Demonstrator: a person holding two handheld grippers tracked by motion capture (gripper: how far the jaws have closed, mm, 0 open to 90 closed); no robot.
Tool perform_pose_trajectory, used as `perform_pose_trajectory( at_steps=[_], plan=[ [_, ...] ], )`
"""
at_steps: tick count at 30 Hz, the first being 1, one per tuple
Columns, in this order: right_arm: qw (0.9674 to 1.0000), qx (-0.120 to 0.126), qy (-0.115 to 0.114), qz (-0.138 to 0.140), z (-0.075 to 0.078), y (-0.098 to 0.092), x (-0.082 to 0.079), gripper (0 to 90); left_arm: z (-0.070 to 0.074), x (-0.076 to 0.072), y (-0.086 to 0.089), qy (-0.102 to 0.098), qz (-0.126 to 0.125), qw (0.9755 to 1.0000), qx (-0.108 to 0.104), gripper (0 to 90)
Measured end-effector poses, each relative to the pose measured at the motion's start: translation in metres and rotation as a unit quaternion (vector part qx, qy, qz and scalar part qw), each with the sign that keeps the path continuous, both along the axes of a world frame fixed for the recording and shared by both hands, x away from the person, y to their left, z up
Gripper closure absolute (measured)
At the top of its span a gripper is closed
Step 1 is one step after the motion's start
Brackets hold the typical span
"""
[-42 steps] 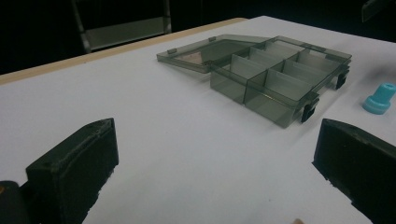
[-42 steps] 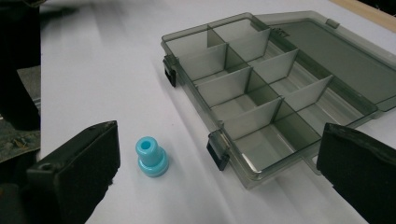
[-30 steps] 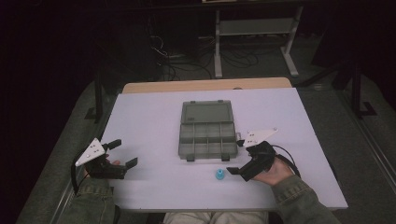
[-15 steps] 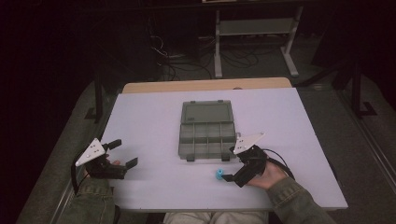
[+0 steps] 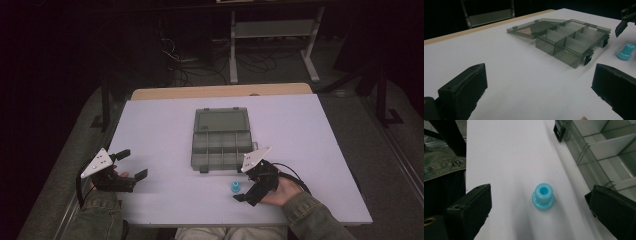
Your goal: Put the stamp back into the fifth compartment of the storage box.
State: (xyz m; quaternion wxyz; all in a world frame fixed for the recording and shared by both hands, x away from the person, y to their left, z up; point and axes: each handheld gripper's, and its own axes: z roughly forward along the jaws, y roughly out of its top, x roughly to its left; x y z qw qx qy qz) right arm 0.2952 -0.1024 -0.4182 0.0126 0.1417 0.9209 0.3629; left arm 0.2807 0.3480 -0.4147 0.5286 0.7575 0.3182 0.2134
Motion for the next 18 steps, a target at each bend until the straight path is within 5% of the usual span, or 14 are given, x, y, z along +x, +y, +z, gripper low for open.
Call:
perform_pose_trajectory(
  at_steps=[11,18],
  plan=[
    [0.9998,-0.017,0.008,0.009,-0.0034,0.0054,-0.0027,18.1,0.0001,-0.0001,0.0000,-0.001,0.000,1.0000,0.000,0.0],
    [0.9995,-0.029,0.008,-0.013,-0.0060,0.0074,-0.0018,28.5,0.0001,-0.0001,-0.0001,-0.001,-0.001,1.0000,0.000,0.0]
  ],
)
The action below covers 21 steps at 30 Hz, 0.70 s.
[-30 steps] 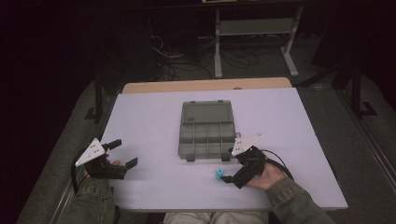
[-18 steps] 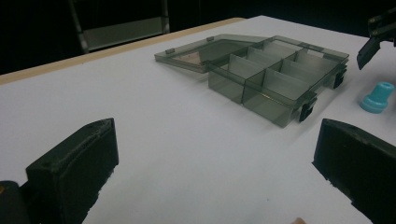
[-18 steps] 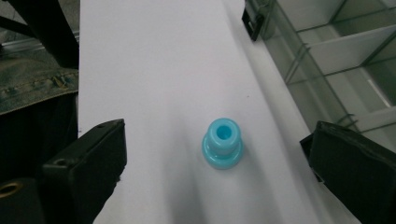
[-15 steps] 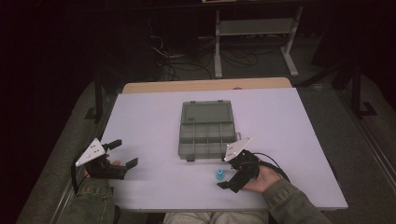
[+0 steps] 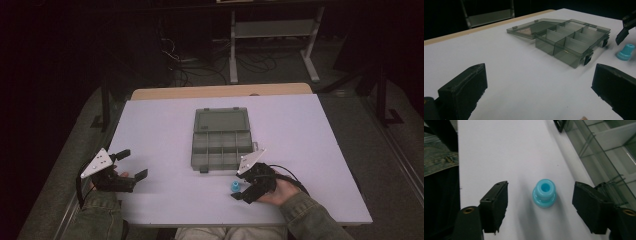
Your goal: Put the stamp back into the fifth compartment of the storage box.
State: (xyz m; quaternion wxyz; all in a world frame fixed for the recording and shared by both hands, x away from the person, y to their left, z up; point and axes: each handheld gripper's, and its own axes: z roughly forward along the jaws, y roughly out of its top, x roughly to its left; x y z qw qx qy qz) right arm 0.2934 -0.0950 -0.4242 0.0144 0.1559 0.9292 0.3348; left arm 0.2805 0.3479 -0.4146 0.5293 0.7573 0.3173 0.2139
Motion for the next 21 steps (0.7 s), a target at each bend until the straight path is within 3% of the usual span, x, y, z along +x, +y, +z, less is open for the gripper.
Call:
perform_pose_trajectory(
  at_steps=[9,21],
  plan=[
    [0.9998,-0.002,-0.018,-0.001,0.0018,-0.0003,-0.0006,49.6,0.0000,-0.0002,-0.0001,0.000,0.000,1.0000,-0.001,0.0],
    [0.9999,-0.006,-0.006,-0.013,-0.0008,0.0003,0.0021,69.2,0.0000,-0.0003,-0.0002,0.001,0.000,1.0000,0.000,0.0]
  ],
)
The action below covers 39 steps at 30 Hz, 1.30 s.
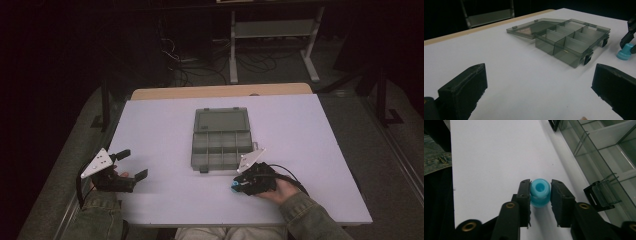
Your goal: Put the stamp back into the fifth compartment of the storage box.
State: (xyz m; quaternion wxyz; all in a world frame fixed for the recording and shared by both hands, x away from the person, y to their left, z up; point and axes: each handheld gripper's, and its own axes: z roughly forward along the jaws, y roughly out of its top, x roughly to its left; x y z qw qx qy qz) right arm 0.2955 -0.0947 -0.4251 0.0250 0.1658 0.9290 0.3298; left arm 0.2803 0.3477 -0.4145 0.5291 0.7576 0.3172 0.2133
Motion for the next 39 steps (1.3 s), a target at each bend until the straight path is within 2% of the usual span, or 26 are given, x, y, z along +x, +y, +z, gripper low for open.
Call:
perform_pose_trajectory(
  at_steps=[10,17,28,39],
  plan=[
    [0.9999,0.007,0.010,0.000,0.002,-0.001,0.000,71.4,0.000,0.000,0.000,0.000,0.001,1.0000,0.000,0.0],
    [0.9997,0.020,0.012,-0.001,0.008,-0.001,0.000,71.4,0.000,0.000,0.000,-0.001,0.001,1.0000,-0.001,0.0],
    [0.9993,0.035,0.008,-0.006,0.026,-0.003,0.002,71.4,0.000,0.000,0.000,-0.001,0.004,1.0000,-0.001,0.0],
    [0.9993,0.037,0.003,-0.001,0.040,-0.003,0.006,71.4,0.000,0.000,0.000,0.000,0.004,1.0000,0.001,0.0]
  ],
)
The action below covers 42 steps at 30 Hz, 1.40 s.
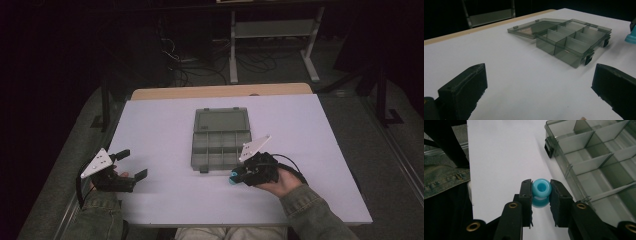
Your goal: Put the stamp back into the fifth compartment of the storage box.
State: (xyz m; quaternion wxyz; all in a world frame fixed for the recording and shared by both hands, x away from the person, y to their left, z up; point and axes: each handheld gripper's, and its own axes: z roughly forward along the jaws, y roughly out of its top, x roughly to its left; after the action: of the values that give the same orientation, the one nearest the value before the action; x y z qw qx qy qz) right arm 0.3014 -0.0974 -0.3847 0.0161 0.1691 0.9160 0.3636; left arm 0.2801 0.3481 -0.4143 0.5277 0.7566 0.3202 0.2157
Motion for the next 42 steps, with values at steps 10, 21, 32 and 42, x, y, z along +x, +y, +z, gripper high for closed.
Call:
perform_pose_trajectory(
  at_steps=[10,21,32,42],
  plan=[
    [0.9998,0.007,-0.016,-0.001,0.026,-0.004,0.008,71.4,0.000,0.000,0.000,0.000,0.000,1.0000,0.000,0.0],
    [0.9998,0.005,-0.019,0.007,0.039,0.007,0.017,71.4,0.000,0.000,0.000,0.002,-0.001,1.0000,-0.001,0.0],
    [0.9996,0.002,-0.024,0.014,0.048,0.016,0.027,71.4,0.000,0.000,0.000,0.001,-0.001,1.0000,0.000,0.0],
    [0.9996,0.005,-0.024,0.014,0.050,0.025,0.035,71.4,0.000,0.000,0.000,0.000,-0.002,1.0000,0.001,0.0]
  ],
)
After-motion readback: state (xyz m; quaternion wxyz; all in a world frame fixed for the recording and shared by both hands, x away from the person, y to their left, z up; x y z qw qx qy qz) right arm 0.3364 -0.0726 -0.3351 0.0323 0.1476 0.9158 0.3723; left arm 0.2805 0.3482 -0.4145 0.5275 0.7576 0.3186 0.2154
